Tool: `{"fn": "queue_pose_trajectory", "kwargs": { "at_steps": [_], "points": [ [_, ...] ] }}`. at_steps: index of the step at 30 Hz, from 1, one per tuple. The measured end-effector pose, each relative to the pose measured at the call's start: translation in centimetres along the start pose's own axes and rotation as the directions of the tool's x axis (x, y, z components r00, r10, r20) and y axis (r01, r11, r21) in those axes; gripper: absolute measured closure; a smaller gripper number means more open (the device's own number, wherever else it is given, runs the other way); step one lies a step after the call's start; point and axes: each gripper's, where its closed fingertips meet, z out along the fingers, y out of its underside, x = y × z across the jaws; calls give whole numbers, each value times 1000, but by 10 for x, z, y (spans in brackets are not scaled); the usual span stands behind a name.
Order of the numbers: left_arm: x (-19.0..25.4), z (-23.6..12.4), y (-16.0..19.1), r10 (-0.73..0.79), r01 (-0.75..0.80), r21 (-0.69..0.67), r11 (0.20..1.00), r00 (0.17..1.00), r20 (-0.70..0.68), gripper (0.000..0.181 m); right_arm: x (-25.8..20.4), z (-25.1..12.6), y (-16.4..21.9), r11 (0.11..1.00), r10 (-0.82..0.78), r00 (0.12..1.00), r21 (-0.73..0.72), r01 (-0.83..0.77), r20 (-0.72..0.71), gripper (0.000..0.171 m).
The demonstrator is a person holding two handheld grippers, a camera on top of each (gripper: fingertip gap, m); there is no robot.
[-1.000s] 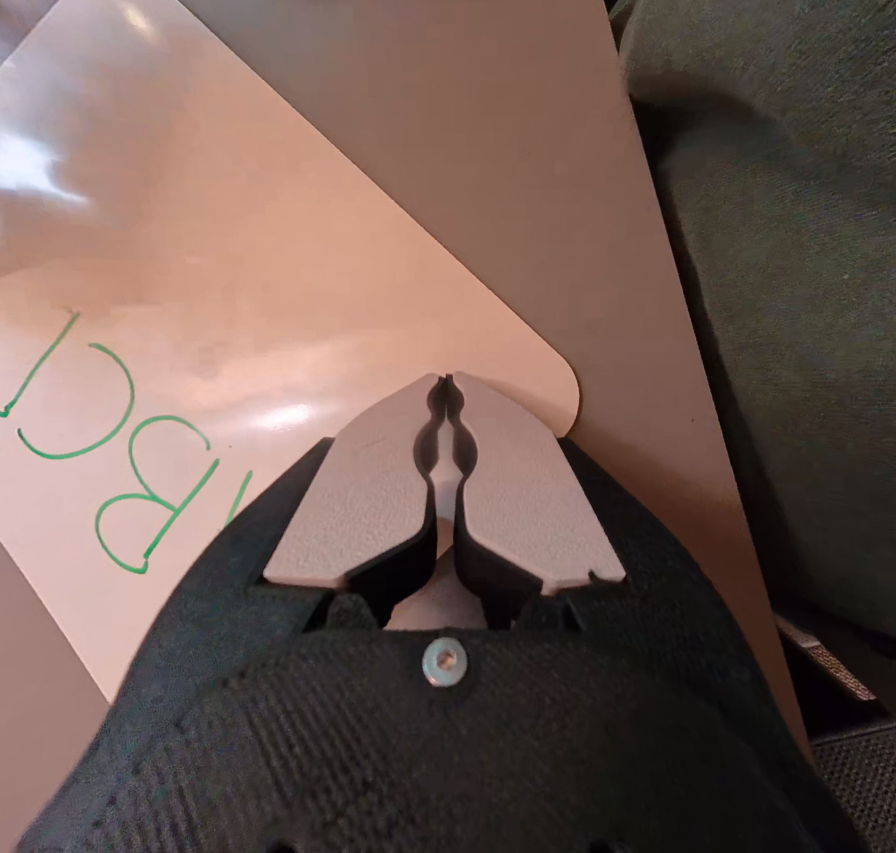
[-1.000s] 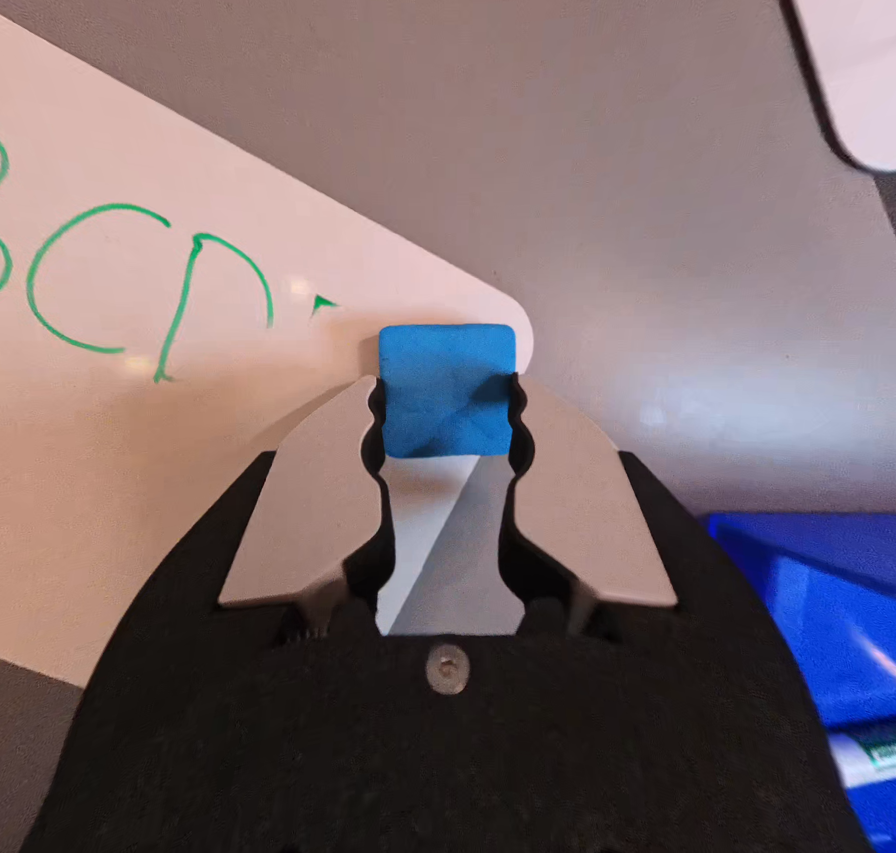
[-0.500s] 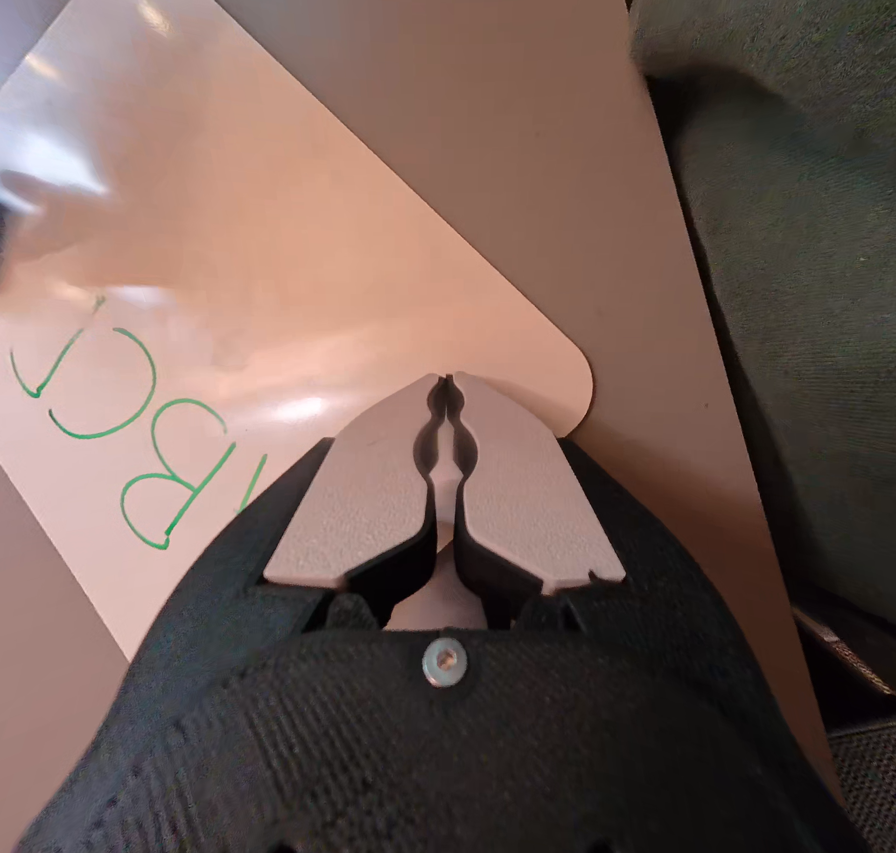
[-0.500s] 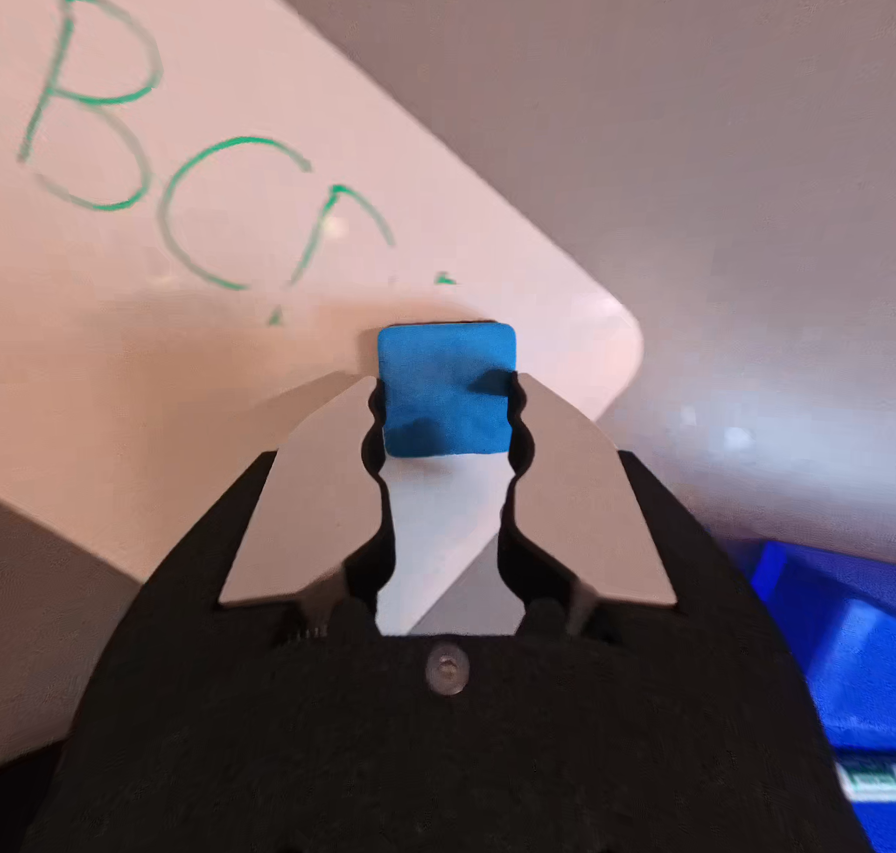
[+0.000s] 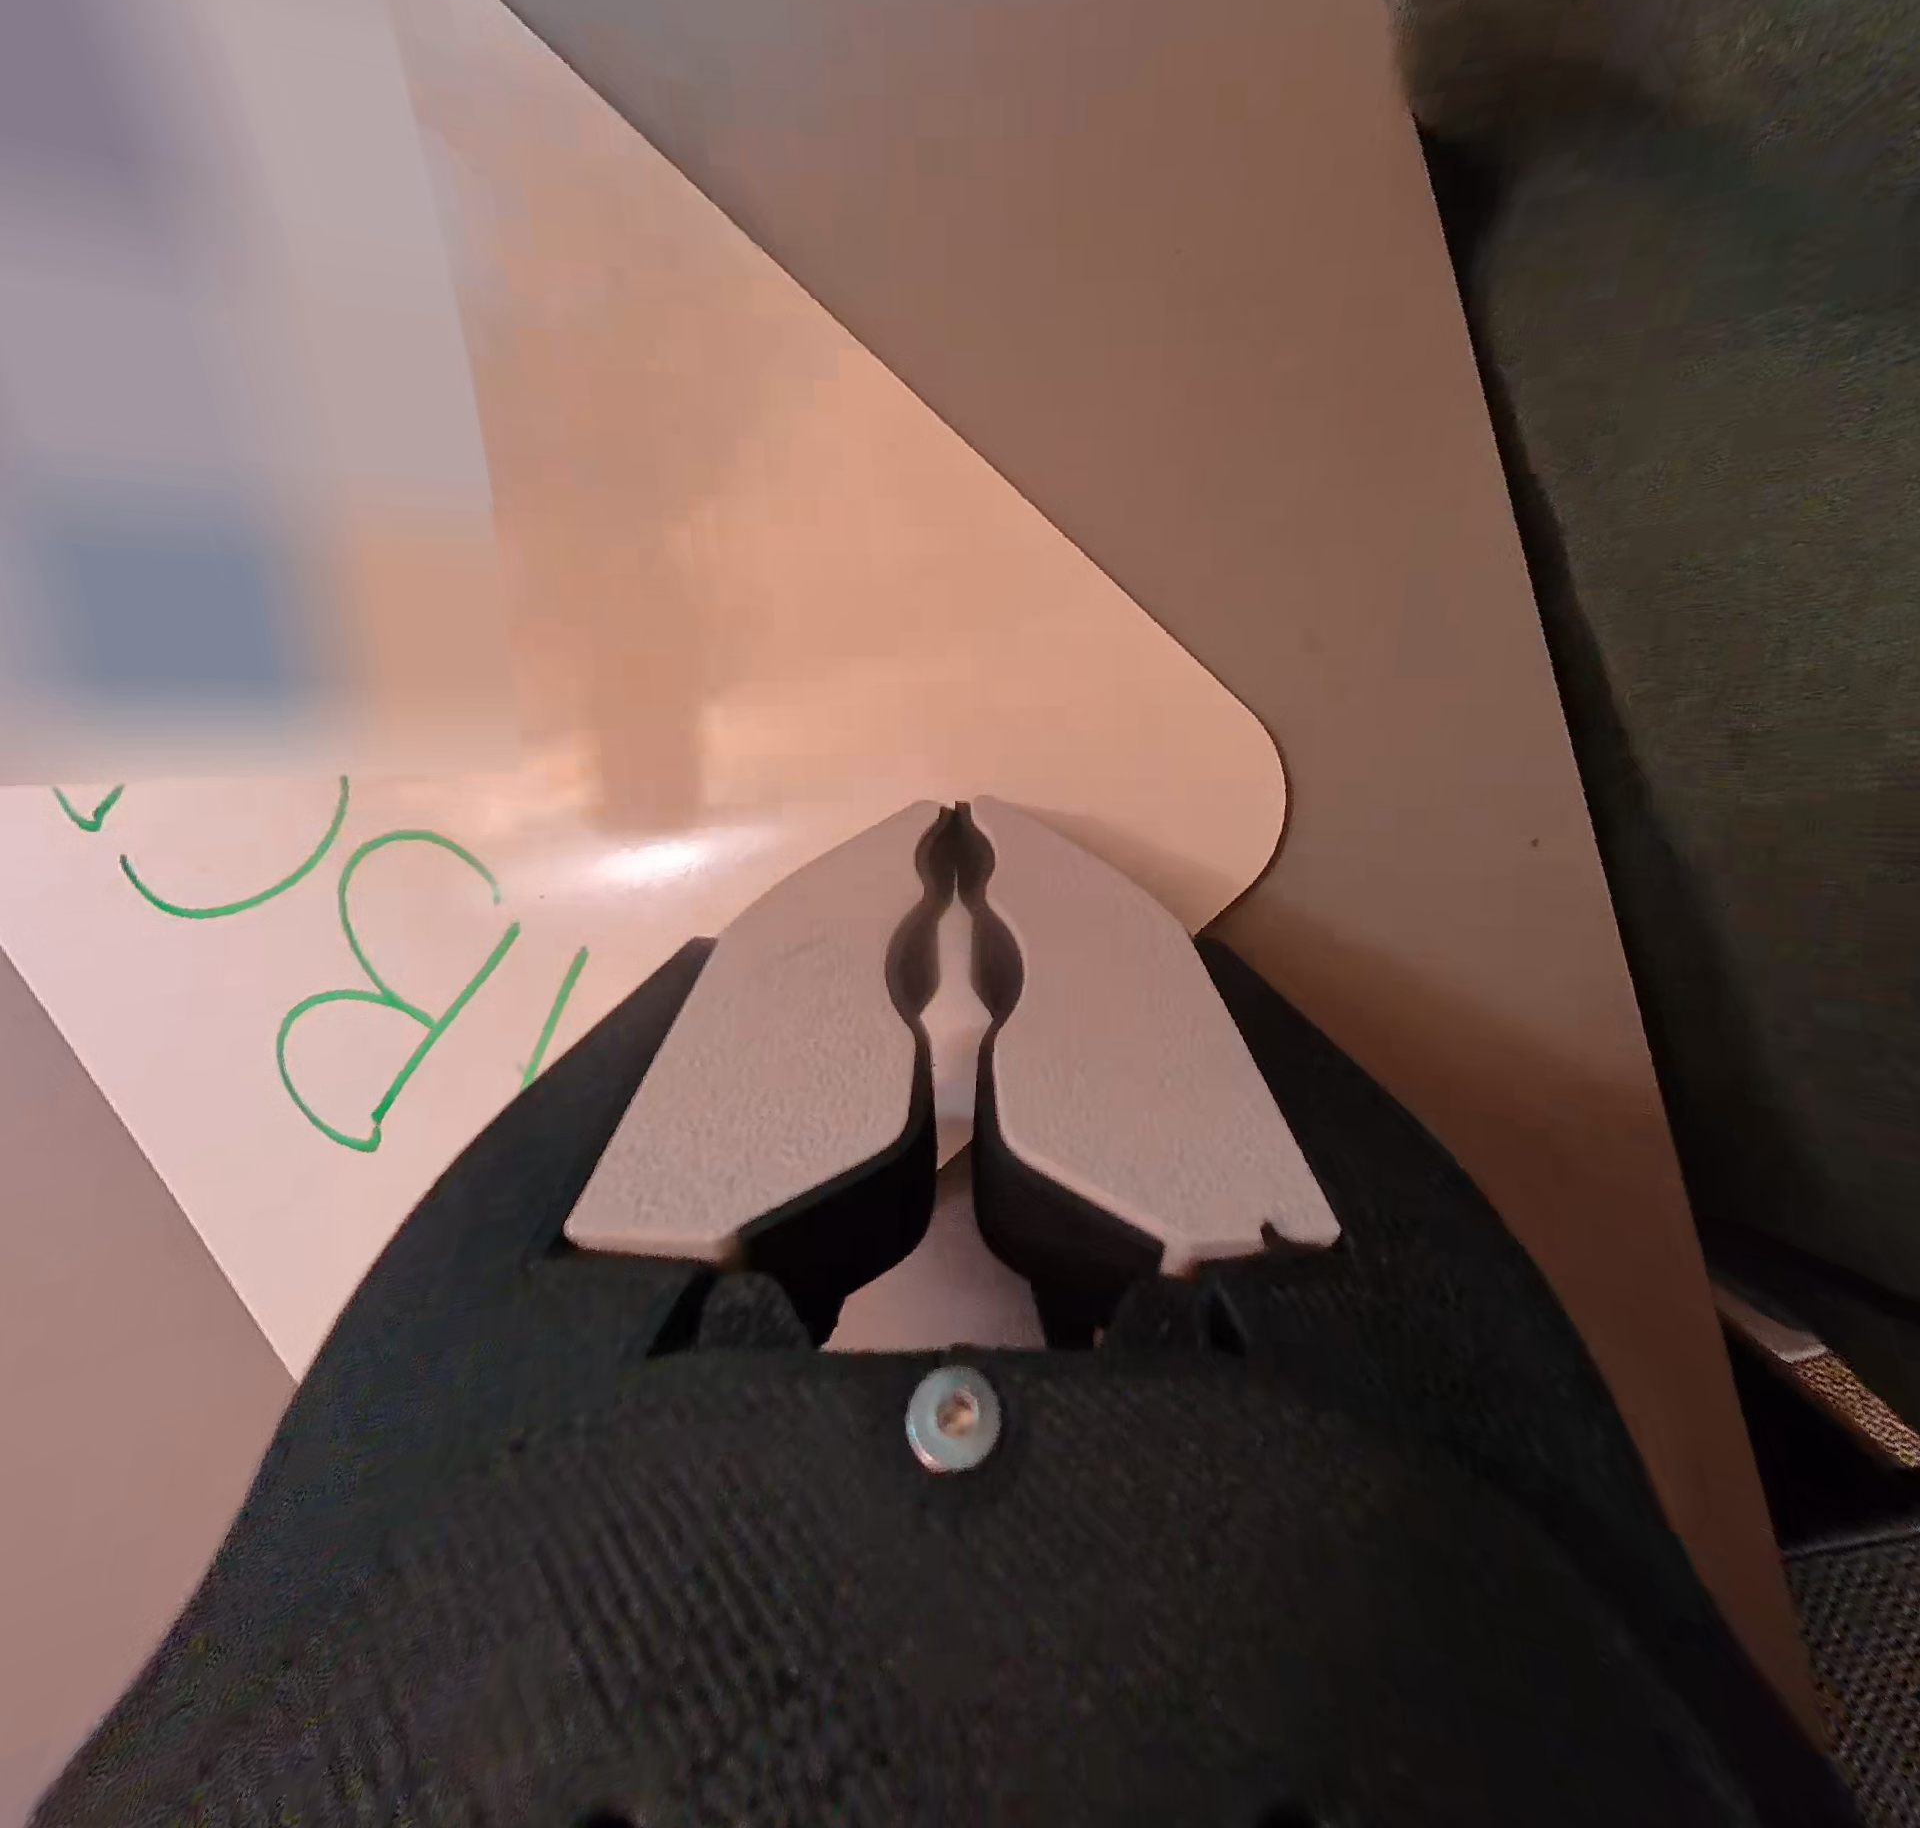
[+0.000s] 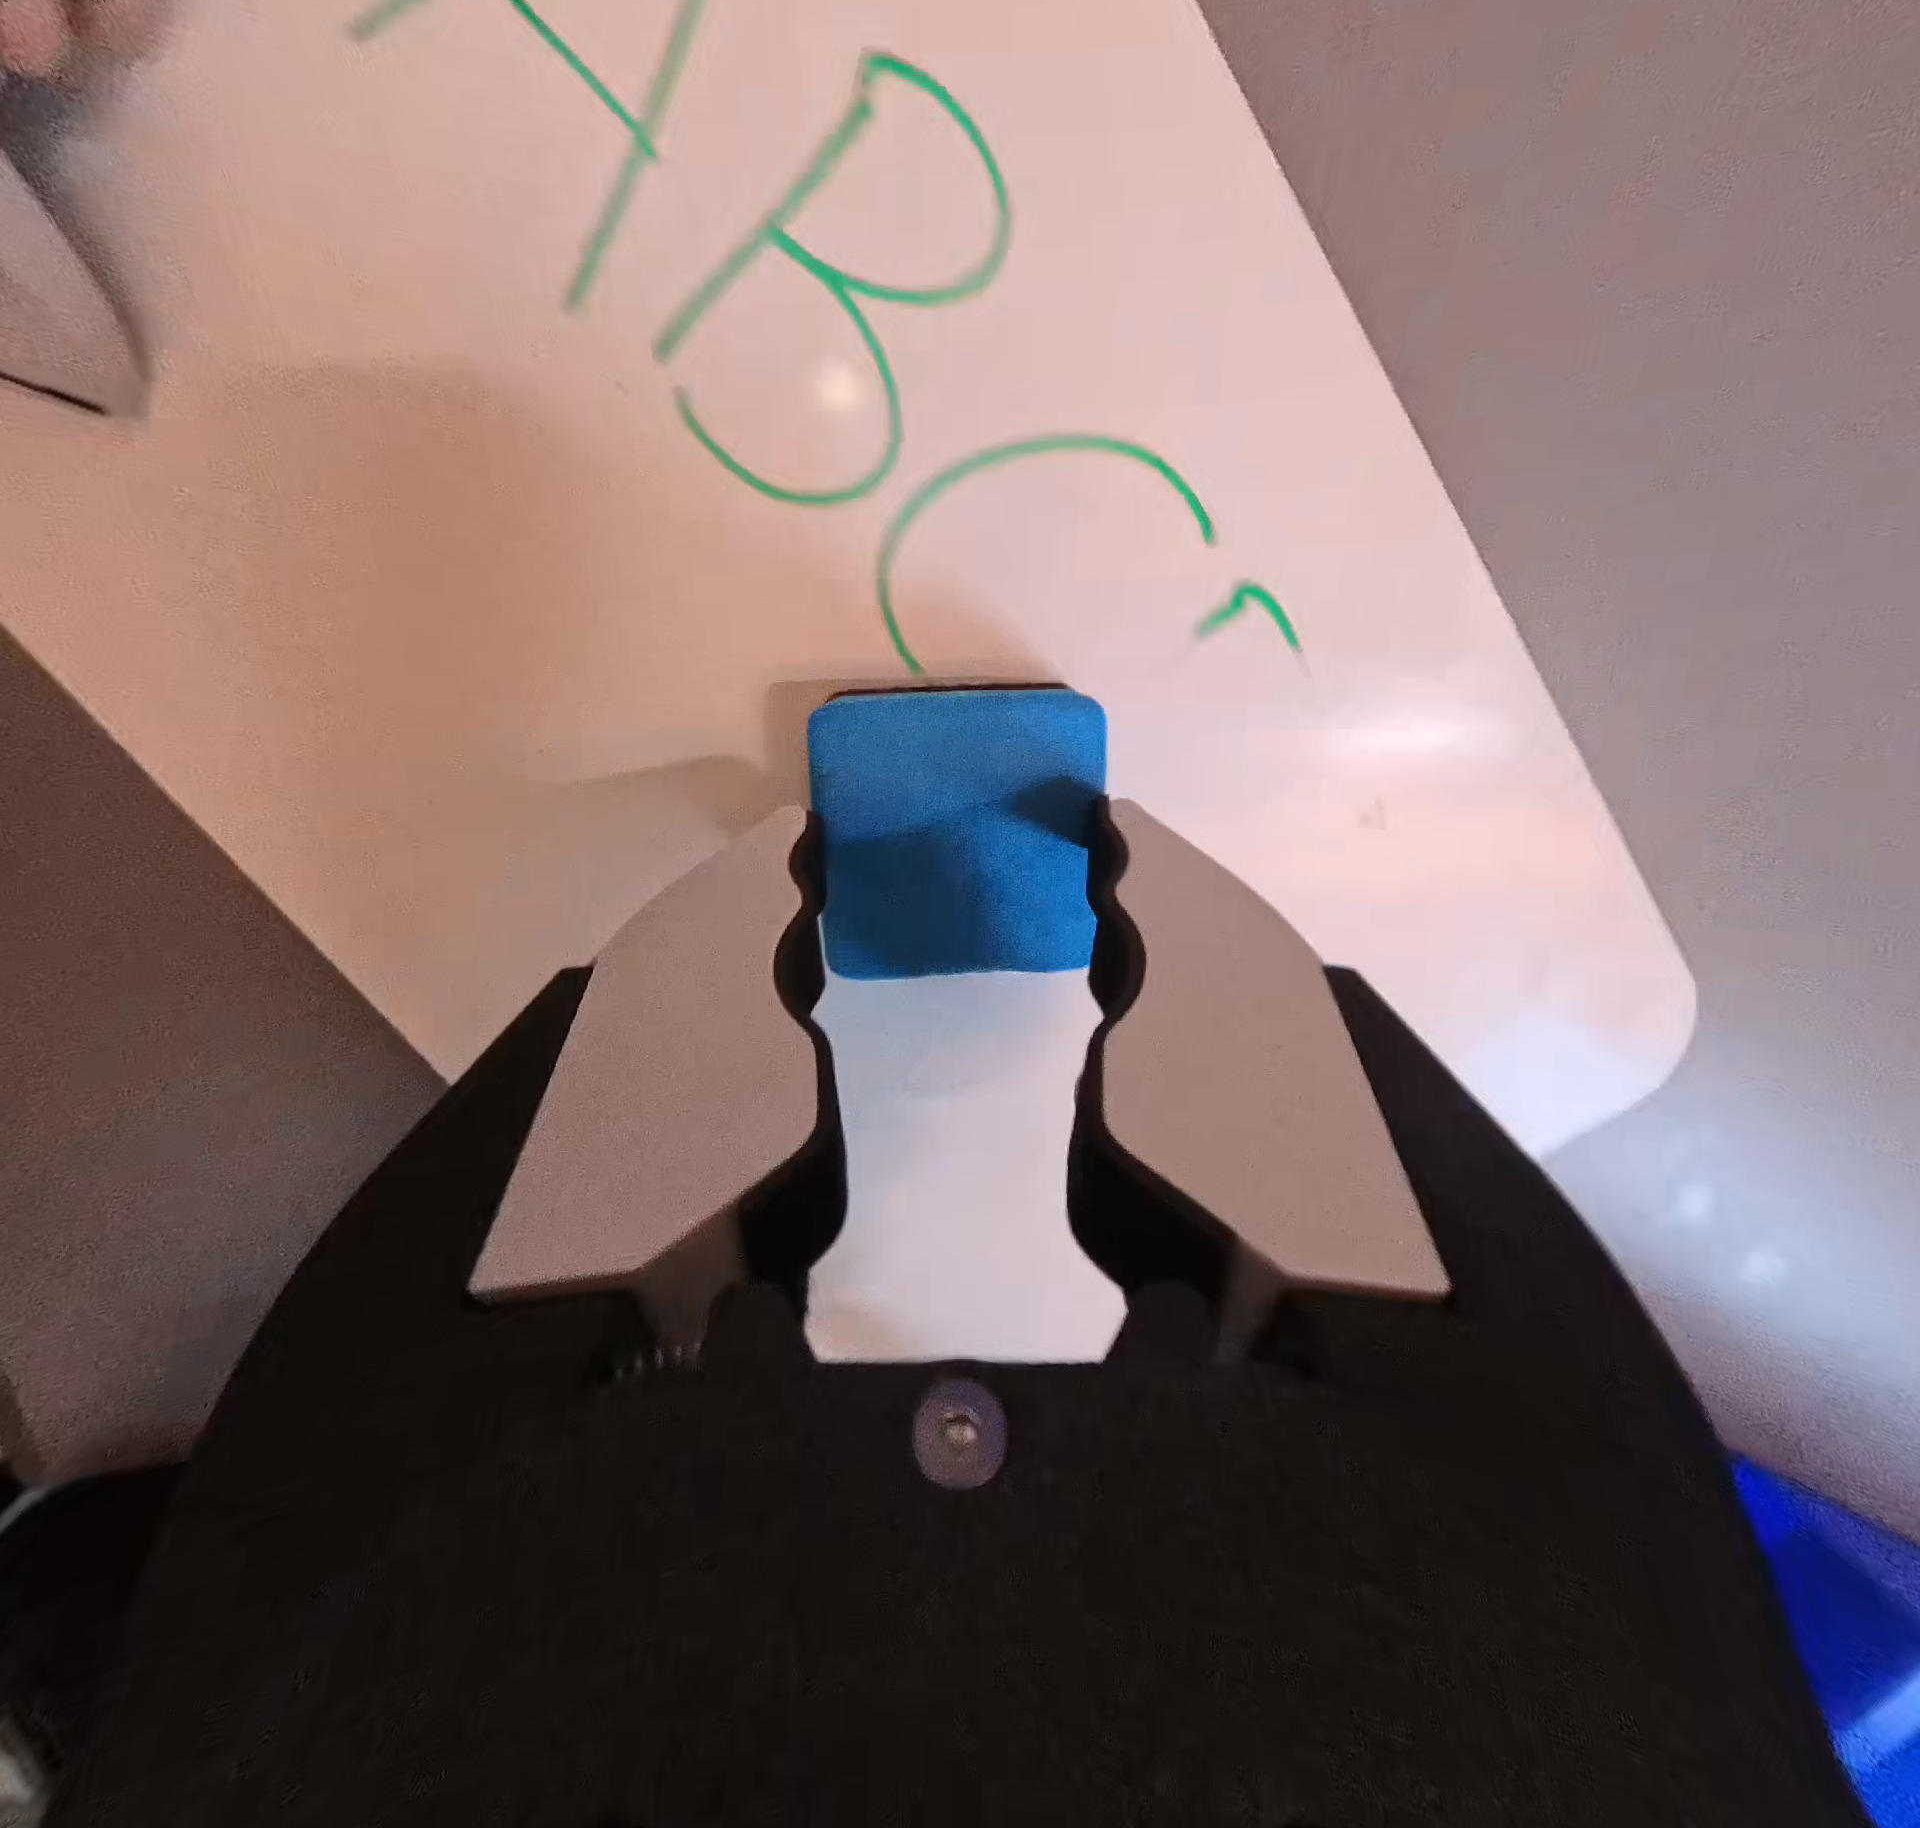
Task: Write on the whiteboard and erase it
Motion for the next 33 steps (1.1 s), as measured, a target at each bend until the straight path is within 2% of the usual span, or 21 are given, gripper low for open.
{"fn": "queue_pose_trajectory", "kwargs": {
  "at_steps": [2,4,6,7,9,12,13,15,17,18,21,23,24,26,29,31,33],
  "points": [
    [2,1,-1,8,-8,-2,1000,1000,-13,181,-6,8,-22,997,-68,997,28,69,-24,122],
    [5,1,-3,11,-11,3,1000,1000,-29,181,40,11,-31,994,60,995,100,-52,-76,122],
    [5,1,-3,13,-13,3,1000,1000,-22,181,85,4,-12,981,172,979,104,-161,-111,122],
    [5,1,-3,12,-12,3,1000,1000,-18,181,89,1,-2,982,177,977,85,-168,-116,122],
    [5,0,-2,12,-12,2,1000,1000,-15,181,60,0,5,993,117,990,38,-114,-79,123],
    [6,0,-1,6,-6,7,1000,999,-35,181,2,9,-21,999,-39,999,31,39,-26,122],
    [7,0,-1,6,-6,8,1000,999,-43,181,1,12,-31,997,-62,997,47,64,-37,122],
    [7,0,-1,8,-7,9,1000,999,-47,181,38,15,-39,990,56,996,137,-46,-75,122],
    [7,0,-1,7,-7,8,1000,999,-38,181,84,8,-20,973,187,973,162,-165,-133,123],
    [7,0,-1,7,-7,7,1000,999,-33,181,89,4,-9,973,203,968,144,-182,-147,123],
    [7,-1,0,10,-10,7,1000,999,-34,181,29,4,-8,996,71,995,63,-66,-74,123],
    [8,-1,0,5,-4,13,1000,999,-51,181,-12,12,-31,997,-71,996,28,73,-47,123],
    [8,0,-1,2,-1,17,1000,998,-61,181,-19,16,-45,993,-108,993,39,110,-47,122],
    [9,1,-2,2,-1,20,1000,998,-67,181,3,22,-62,993,-44,998,108,49,-49,122],
    [5,1,-1,-3,4,13,1000,999,-44,181,60,13,-35,987,105,990,133,-92,-94,123],
    [6,0,1,-3,4,14,1000,999,-45,181,46,6,-14,995,83,992,69,-76,-97,123],
    [8,0,0,-1,2,24,1000,998,-62,181,1,8,-17,999,-43,998,13,43,-44,123]
  ]
}}
